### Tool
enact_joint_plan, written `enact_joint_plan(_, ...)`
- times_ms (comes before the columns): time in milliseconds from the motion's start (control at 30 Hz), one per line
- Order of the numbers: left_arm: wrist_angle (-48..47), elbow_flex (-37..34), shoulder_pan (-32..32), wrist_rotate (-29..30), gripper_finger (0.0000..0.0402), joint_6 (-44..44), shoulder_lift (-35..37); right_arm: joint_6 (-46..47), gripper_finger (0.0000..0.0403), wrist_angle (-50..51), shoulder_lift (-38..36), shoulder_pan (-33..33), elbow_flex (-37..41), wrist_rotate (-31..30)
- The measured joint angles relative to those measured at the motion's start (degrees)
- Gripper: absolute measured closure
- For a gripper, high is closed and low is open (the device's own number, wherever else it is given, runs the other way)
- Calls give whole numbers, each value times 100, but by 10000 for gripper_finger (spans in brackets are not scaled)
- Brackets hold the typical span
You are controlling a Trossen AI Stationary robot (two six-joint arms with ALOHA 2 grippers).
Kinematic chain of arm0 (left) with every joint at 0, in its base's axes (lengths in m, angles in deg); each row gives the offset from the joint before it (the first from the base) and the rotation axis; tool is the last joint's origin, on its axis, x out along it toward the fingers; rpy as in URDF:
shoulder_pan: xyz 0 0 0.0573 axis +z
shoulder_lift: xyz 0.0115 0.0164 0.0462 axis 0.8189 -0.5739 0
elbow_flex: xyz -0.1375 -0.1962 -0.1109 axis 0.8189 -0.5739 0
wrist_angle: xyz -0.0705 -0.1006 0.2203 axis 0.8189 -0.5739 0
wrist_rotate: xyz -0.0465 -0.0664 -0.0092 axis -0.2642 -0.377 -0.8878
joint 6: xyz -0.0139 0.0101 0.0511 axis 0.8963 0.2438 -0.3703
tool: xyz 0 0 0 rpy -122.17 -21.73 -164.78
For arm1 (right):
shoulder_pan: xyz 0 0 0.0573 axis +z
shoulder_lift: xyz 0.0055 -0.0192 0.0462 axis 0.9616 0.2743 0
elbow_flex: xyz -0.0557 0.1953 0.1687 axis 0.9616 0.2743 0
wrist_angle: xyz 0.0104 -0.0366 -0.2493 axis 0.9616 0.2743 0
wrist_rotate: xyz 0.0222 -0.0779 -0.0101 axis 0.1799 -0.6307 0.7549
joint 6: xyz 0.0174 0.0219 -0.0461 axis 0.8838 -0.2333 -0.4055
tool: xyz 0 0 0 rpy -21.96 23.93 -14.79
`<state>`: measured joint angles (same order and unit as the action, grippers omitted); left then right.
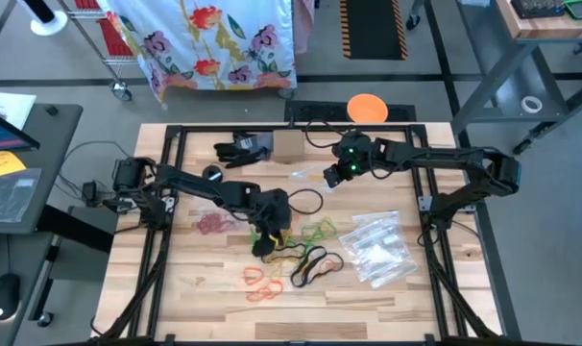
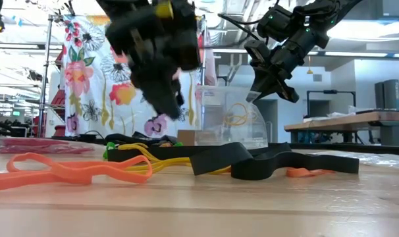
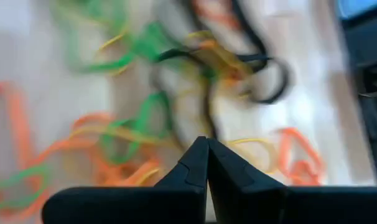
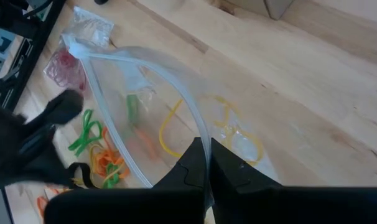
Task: Sort rubber bands
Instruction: Put the yellow rubber band into the transparent zip bag
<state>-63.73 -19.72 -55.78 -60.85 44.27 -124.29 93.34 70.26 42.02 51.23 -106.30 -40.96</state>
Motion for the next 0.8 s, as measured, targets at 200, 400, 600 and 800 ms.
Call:
enact_joint_plan(200,119,9,-286,70,400,-183,-30,-4,403,0,0,0,0,0)
enact_joint_plan(400,368,-1,-419,825,401,-266,-217,-2,403,-16,0,0,0,1)
enact_joint_plan(600,750,-1,-409,1022,401,-227,-213,-2,403,-44,0,-2,0,0)
enact_joint_plan(800,1332,-1,-619,1324,374,-147,-206,-3,403,-31,0,3,0,0)
